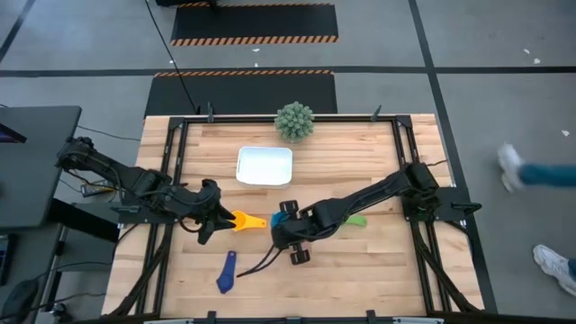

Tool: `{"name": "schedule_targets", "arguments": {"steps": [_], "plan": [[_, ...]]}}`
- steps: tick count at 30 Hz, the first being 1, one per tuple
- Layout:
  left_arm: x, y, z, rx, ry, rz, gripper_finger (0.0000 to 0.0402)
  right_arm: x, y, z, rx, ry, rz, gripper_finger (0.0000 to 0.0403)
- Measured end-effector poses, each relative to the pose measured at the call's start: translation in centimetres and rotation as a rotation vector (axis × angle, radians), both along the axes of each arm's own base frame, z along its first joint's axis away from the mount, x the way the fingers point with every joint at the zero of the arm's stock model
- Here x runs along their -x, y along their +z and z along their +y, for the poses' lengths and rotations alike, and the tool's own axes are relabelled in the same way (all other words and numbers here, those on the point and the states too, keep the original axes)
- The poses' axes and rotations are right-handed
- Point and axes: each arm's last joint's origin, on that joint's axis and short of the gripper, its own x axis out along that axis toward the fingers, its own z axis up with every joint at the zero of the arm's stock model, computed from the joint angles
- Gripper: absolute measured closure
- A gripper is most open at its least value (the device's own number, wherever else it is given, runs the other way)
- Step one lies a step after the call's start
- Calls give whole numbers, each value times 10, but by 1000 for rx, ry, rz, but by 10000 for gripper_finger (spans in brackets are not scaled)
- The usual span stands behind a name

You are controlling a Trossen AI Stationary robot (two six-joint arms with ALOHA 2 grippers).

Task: Nest measuring cups in basket
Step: Stack the light blue measuring cup on top of the red measuring cup

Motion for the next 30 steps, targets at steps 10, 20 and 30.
{"name": "schedule_targets", "arguments": {"steps": [10,20,30], "plan": [[0,0,0,13,7,2,260,-4,-27,-4,2,-55,100,376],[0,0,0,13,8,1,260,-8,-27,-14,-25,-52,100,366],[0,0,0,19,11,3,260,-8,-27,-14,-45,-58,106,308]]}}
